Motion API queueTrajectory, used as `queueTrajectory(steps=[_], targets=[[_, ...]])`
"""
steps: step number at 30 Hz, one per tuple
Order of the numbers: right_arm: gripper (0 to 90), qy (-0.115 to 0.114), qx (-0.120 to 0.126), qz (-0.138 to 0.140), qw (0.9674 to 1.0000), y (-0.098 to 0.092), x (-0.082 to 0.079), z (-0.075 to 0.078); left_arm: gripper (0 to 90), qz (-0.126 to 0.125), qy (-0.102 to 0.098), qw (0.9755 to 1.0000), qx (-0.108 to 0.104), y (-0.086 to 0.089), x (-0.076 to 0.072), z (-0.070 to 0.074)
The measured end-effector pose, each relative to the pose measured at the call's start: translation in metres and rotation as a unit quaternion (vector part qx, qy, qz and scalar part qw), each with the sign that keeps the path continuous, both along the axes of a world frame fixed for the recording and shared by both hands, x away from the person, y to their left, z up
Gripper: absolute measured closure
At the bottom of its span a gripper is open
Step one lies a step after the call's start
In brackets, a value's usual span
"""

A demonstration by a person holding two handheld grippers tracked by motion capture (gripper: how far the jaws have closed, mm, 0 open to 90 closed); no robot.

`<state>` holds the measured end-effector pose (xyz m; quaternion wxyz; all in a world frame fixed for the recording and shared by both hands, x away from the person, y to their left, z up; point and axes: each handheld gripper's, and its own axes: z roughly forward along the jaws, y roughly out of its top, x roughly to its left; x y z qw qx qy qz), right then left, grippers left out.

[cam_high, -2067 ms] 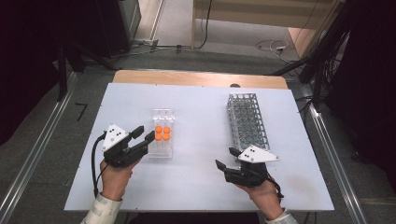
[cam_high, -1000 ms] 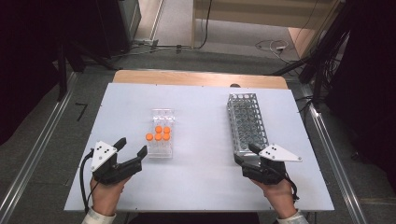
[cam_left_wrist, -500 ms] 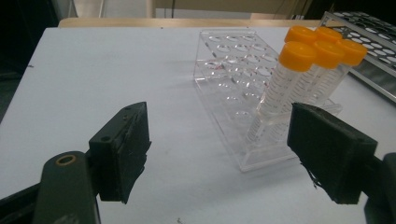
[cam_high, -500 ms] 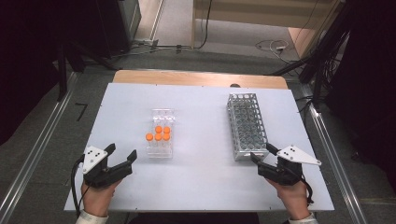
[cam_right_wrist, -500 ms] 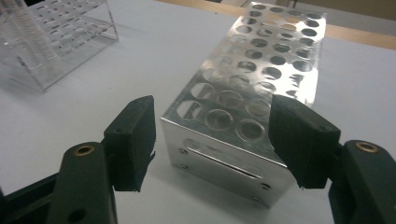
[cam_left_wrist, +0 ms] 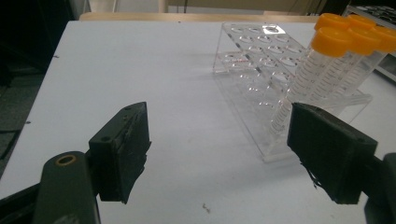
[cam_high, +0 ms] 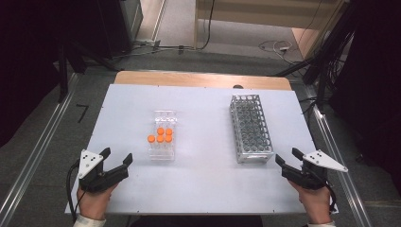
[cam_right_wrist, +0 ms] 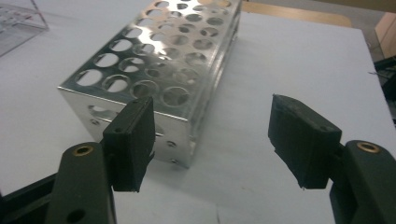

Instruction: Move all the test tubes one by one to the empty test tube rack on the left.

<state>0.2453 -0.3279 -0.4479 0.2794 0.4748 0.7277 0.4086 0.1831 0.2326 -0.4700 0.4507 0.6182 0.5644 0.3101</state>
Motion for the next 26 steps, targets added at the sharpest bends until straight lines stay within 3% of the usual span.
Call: queueTrajectory(steps=[8, 18, 22, 26], targets=[[30.1, 0.007, -0.013, -0.04, 0.9991, -0.024, 0.001, -0.008, 20.8, 0.009, -0.001, 1.0, 0.001, 0.008, -0.005, -0.001], [30.0, 0.025, -0.003, -0.079, 0.9966, -0.049, 0.004, -0.017, 20.9, 0.019, 0.009, 0.9998, 0.006, 0.016, -0.006, -0.005], [29.6, 0.035, 0.001, -0.089, 0.9954, -0.055, 0.007, -0.022, 20.9, 0.027, 0.022, 0.9991, 0.026, 0.018, 0.0, -0.011], [23.8, 0.049, 0.003, -0.091, 0.9946, -0.058, 0.012, -0.029, 19.8, 0.028, 0.053, 0.9976, 0.036, 0.02, 0.008, -0.02]])
